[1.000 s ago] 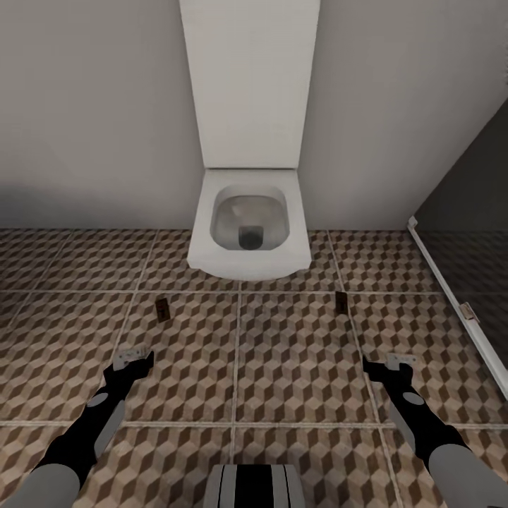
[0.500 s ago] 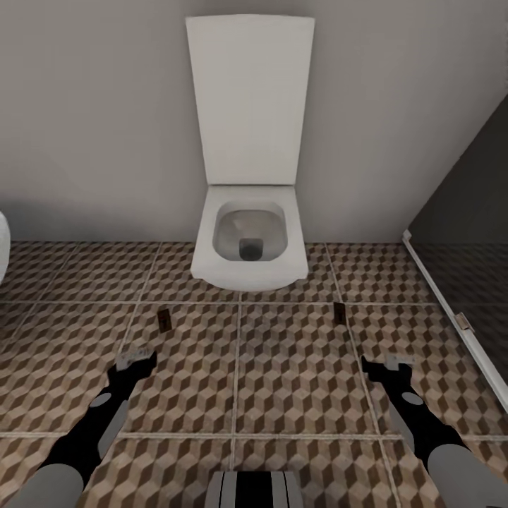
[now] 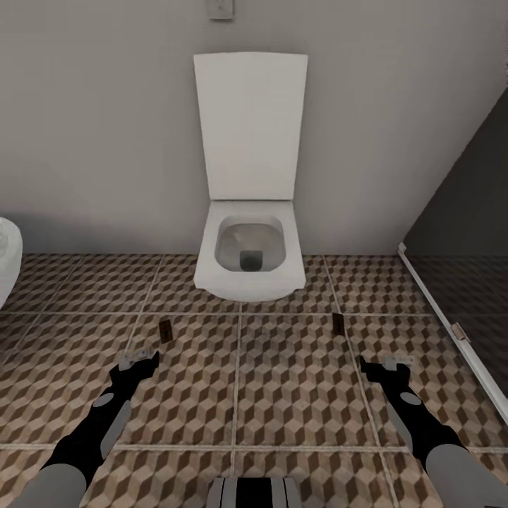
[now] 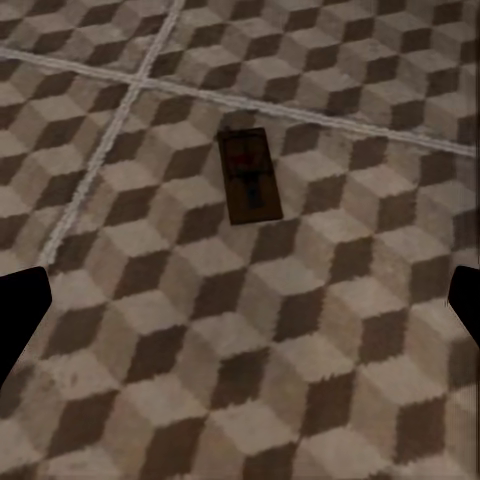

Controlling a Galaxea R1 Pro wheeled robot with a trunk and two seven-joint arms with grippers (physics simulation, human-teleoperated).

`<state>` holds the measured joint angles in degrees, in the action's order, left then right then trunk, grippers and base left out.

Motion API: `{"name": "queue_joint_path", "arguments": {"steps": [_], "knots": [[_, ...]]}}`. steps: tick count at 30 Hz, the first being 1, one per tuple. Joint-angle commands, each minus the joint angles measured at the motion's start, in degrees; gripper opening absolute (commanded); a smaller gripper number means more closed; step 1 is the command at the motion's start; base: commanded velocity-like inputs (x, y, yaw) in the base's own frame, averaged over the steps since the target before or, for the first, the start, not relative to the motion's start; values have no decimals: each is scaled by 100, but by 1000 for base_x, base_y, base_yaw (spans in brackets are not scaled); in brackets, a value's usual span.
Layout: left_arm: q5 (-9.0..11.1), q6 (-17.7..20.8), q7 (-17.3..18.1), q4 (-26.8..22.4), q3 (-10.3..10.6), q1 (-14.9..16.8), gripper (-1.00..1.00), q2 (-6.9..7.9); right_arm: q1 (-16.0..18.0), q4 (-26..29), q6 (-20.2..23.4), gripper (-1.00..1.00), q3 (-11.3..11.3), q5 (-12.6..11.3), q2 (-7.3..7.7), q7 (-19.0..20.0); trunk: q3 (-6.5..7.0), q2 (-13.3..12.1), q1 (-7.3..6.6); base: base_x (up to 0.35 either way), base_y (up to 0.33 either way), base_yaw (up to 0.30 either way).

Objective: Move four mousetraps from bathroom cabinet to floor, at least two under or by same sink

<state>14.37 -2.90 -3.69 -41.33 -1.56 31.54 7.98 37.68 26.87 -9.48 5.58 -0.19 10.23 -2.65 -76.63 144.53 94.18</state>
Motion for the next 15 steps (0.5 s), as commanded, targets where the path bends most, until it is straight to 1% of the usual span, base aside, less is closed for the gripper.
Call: {"name": "queue_joint_path", "arguments": {"steps": [1, 15], "knots": [[57, -18, -17, 2, 15, 1, 100, 3, 2, -5, -19, 100, 4, -2, -5, -7, 19, 0, -3, 0, 0, 0], [50, -17, -17, 3, 15, 1, 100, -39, 2, -6, -19, 100, 4, 1, -25, -7, 329, -19, -39, 0, 0, 0]]}}
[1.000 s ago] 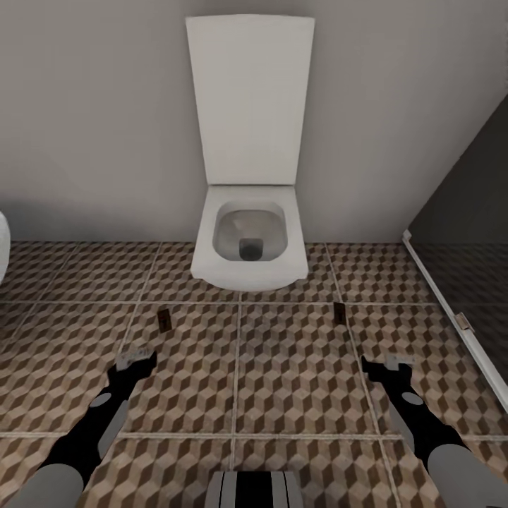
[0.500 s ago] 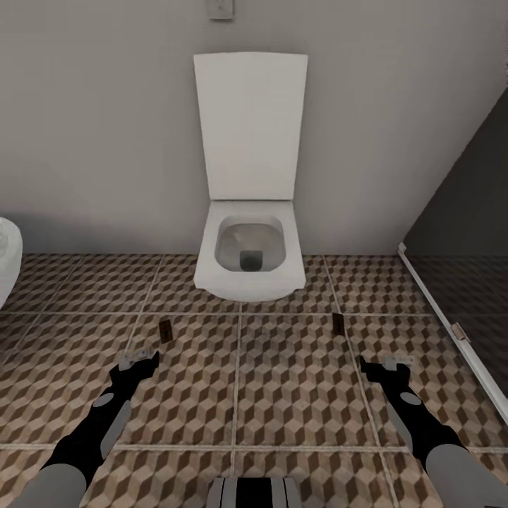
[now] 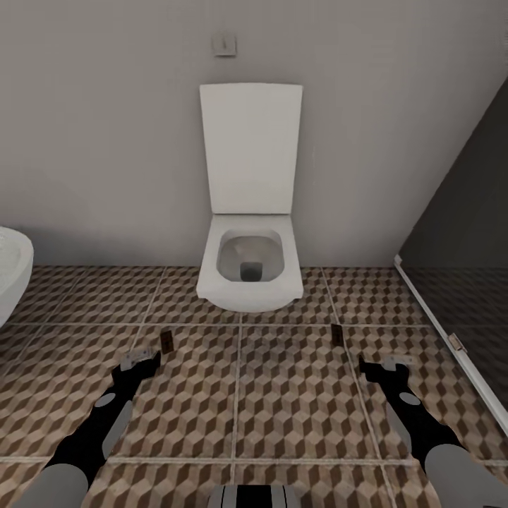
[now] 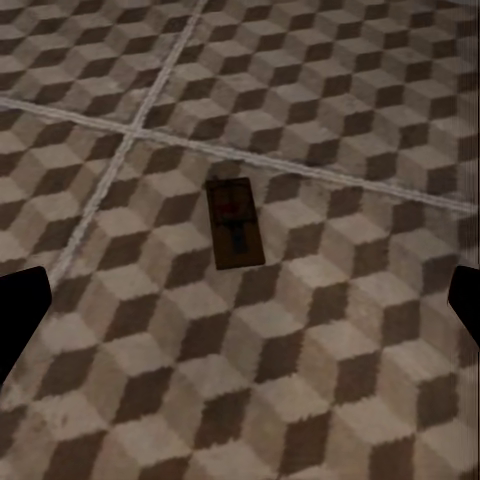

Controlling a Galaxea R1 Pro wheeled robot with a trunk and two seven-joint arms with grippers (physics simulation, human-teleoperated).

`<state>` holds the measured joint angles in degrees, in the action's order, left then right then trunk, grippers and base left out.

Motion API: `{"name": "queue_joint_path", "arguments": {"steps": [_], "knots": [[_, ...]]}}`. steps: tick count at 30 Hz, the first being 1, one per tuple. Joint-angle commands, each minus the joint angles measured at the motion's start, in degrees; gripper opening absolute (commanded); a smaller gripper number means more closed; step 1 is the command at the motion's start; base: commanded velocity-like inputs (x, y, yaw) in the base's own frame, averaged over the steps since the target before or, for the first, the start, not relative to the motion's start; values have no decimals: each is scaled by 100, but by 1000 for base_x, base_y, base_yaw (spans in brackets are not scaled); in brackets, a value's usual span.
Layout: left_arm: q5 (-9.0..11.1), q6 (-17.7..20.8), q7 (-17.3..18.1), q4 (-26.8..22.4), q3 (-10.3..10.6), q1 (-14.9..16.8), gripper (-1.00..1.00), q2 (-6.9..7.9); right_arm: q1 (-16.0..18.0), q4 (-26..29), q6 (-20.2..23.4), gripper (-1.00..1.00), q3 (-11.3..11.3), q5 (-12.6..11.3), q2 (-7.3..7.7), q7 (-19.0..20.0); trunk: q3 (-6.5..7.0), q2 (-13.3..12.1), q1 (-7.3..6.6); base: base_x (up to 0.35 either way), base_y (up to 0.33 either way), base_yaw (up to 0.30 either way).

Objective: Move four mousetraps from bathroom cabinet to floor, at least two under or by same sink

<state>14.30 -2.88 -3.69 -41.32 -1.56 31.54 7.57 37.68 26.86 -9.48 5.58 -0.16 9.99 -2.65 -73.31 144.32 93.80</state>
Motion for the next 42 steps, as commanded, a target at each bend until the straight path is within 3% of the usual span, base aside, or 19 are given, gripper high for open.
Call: {"name": "queue_joint_path", "arguments": {"steps": [1, 28, 37, 42], "knots": [[57, -18, -17, 2, 15, 2, 100, 2, 2, -5, -19, 100, 4, -2, -2, -7, 19, 0, -3, 0, 0, 0], [62, -19, -18, 4, 15, 2, 100, -8, 2, -12, -16, 100, -4, -5, -7, -6, 617, -36, -73, 0, 0, 0], [69, -24, -23, 17, -11, 2, 100, -38, 1, -64, -10, 100, -184, -46, -147, -4, 817, -48, -96, 0, 0, 0], [77, -44, -36, 311, -37, 2, 100, -38, -11, -372, -8, 100, -214, -70, -173, -5, 927, -55, -109, 0, 0, 0]]}}
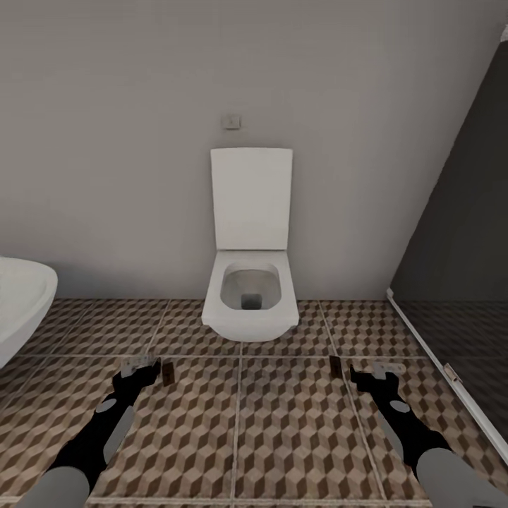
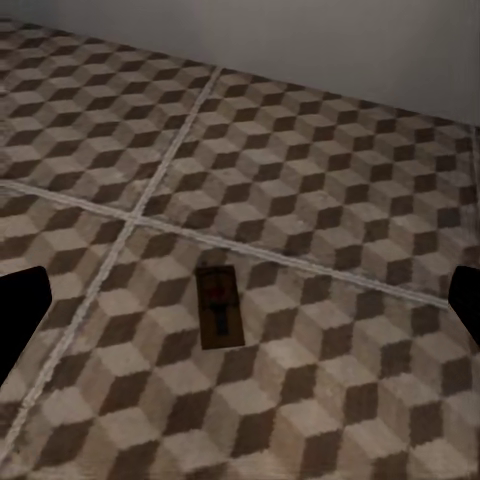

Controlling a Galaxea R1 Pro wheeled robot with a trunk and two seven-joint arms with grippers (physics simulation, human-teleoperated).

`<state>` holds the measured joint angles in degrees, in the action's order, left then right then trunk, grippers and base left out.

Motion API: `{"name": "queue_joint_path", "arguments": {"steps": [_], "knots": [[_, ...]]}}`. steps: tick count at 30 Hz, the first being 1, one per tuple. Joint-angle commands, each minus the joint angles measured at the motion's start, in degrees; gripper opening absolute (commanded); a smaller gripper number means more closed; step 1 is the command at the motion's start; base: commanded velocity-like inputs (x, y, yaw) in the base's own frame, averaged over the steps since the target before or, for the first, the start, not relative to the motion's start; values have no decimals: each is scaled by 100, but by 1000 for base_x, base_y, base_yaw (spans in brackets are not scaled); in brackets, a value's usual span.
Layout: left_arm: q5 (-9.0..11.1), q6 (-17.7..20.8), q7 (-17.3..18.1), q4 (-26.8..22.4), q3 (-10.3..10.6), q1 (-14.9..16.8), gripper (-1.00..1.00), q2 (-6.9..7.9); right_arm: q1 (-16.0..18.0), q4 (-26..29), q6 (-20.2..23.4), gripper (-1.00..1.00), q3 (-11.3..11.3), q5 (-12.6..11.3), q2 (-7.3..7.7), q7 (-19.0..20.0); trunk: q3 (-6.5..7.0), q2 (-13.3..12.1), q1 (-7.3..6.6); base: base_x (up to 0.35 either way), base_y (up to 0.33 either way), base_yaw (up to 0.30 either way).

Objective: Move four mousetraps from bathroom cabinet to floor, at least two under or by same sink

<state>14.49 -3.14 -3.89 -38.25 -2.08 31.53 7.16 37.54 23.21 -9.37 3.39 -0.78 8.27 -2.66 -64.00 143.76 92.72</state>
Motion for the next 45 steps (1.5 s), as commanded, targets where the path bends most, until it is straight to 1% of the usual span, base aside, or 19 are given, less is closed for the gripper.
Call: {"name": "queue_joint_path", "arguments": {"steps": [1, 7, 8, 13, 14, 19, 20, 21, 25, 27, 29, 31, 34, 35, 37, 40, 41, 45], "knots": [[61, -24, -16, 200, 12, 2, 100, 6, 2, -185, -19, 100, 2, -9, -4, -4, 19, 0, -4, 0, 0, 0], [71, -61, -15, 876, 8, 2, 100, 17, -5, -827, -14, 100, -3, 7, -9, -1, 152, -8, -19, 0, 0, 0], [74, -102, -12, 1102, 7, 2, 100, 33, -7, -1055, -14, 100, -4, 13, -9, 0, 174, -9, -22, 0, 0, 0], [78, -294, -8, 1625, 1, -3, 100, 82, -13, -1566, -13, 100, -4, 27, -4, 1, 284, -16, -35, 0, 0, 0], [79, -388, -8, 1817, 0, -4, 100, 110, -18, -1752, -16, 100, -4, 30, -3, 2, 307, -17, -37, 0, 0, 0], [78, -564, -3, 2300, -2, -12, 100, 162, -24, -2175, -17, 100, -5, 38, -1, 2, 417, -24, -50, 0, 0, 0], [79, -606, -1, 2493, -2, -13, 100, 175, -29, -2315, -17, 100, -6, 40, -1, 2, 440, -25, -53, 0, 0, 0], [79, -620, 0, 2585, -2, -13, 100, 180, -30, -2374, -18, 100, -6, 40, -1, 2, 462, -27, -55, 0, 0, 0], [78, -662, 1, 2899, -1, -18, 100, 192, -53, -2528, -18, 100, -10, 42, -1, 2, 550, -32, -66, 0, 0, 0], [75, -702, 2, 3083, -2, -21, 100, 215, -116, -2581, -18, 100, -12, 44, 2, 2, 595, -35, -71, 0, 0, 0], [75, -727, 5, 3191, 1, -22, 100, 246, -182, -2601, -19, 100, -12, 48, 4, 2, 639, -37, -76, 0, 0, 0], [82, -757, 18, 3334, 3, -25, 100, 312, -297, -2619, -28, 100, -13, 79, 6, 2, 683, -40, -81, 0, 0, 0], [85, -775, 28, 3462, 5, -29, 100, 383, -420, -2628, -33, 100, -13, 157, 12, 2, 750, -44, -89, 0, 0, 0], [85, -782, 31, 3549, 5, -33, 100, 418, -491, -2631, -37, 100, -13, 229, 19, 2, 772, -45, -91, 0, 0, 0], [83, -786, 33, 3645, 9, -38, 100, 440, -547, -2633, -41, 100, -13, 305, 23, 2, 816, -48, -96, 0, 0, 0], [74, -794, 35, 3804, 12, -44, 100, 456, -608, -2635, -44, 100, -13, 409, 25, 2, 883, -52, -104, 0, 0, 0], [67, -795, 36, 3899, 13, -46, 100, 455, -633, -2636, -45, 100, -13, 467, 24, 2, 901, -92, -126, 0, 0, 0], [59, -794, 36, 4022, 17, -51, 100, 437, -661, -2644, -42, 100, -13, 534, 7, 0, 972, -253, -214, 0, 0, 0]]}}
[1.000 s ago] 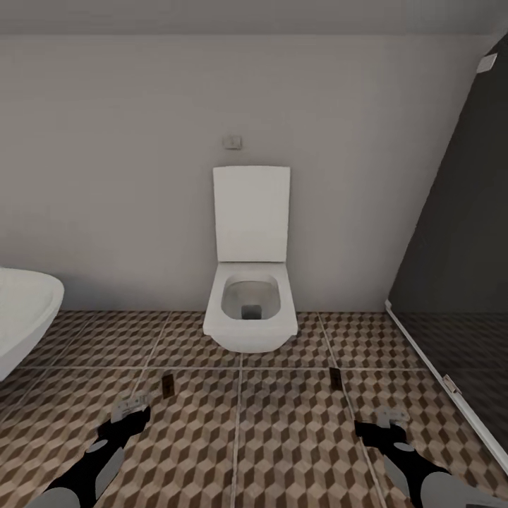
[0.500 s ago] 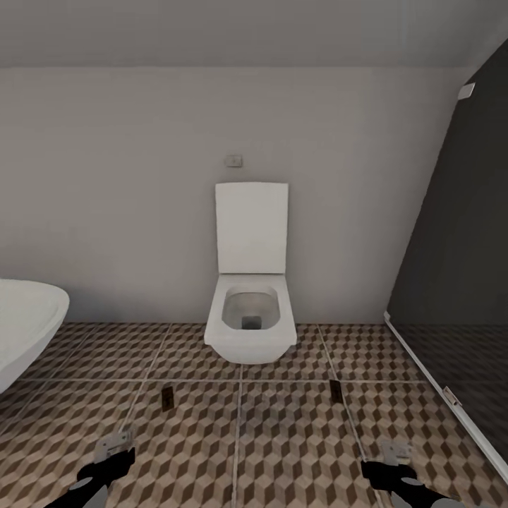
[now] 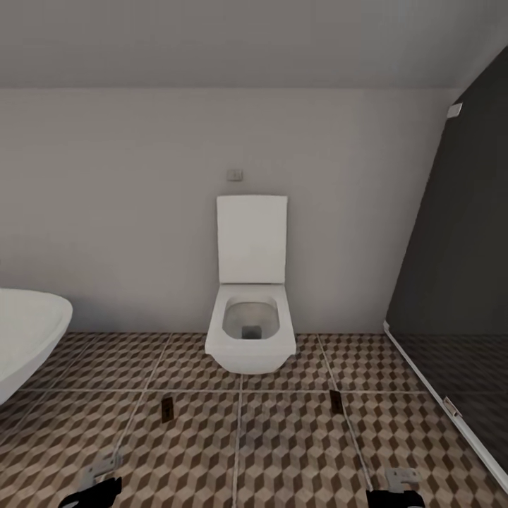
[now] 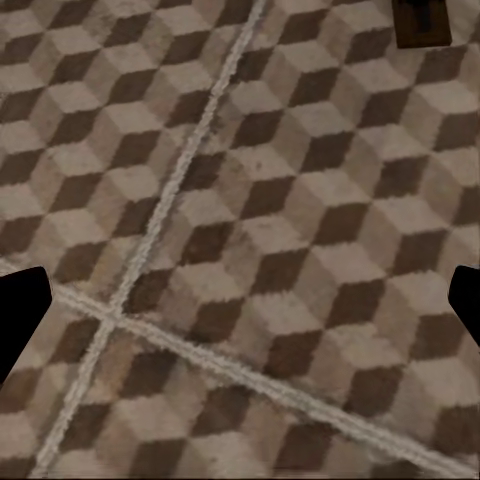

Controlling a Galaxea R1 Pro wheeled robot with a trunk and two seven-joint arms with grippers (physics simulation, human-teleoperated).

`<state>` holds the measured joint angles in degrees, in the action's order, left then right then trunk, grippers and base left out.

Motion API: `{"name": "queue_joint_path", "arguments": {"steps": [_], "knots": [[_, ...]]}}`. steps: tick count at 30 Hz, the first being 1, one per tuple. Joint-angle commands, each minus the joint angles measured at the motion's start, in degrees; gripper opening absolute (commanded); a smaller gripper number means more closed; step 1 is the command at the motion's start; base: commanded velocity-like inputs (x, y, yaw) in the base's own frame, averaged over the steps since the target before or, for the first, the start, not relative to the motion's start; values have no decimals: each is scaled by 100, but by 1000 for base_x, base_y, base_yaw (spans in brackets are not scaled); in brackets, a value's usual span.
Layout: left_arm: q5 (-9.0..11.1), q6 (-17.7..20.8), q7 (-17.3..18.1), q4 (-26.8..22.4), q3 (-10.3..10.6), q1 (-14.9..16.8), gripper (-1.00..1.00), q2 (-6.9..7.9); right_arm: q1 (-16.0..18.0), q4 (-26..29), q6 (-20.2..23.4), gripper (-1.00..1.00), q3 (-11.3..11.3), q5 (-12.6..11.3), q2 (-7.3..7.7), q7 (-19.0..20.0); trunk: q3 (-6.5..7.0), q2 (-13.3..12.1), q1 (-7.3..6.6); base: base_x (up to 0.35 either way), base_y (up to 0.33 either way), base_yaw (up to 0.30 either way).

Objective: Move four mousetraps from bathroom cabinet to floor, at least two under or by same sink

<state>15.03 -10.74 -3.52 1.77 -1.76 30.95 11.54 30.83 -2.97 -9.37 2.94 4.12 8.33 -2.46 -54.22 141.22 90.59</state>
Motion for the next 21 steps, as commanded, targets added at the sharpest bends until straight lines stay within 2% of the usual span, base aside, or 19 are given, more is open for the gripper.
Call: {"name": "queue_joint_path", "arguments": {"steps": [1, 15, 21], "knots": [[4, -32, -3, 38, -14, 6, 100, -4, 5, -33, -42, 100, 31, 53, -3, -21, 13, -39, -24, 0, 0, 0], [11, -50, -8, 253, -17, -64, 100, -21, -14, -98, -22, 100, 37, 63, -66, -32, 264, -600, -331, 0, 0, 0], [16, -206, -13, 260, -18, -102, 100, -20, -14, -99, -21, 100, 39, 63, -81, -29, 372, -841, -463, 0, 0, 0]]}}
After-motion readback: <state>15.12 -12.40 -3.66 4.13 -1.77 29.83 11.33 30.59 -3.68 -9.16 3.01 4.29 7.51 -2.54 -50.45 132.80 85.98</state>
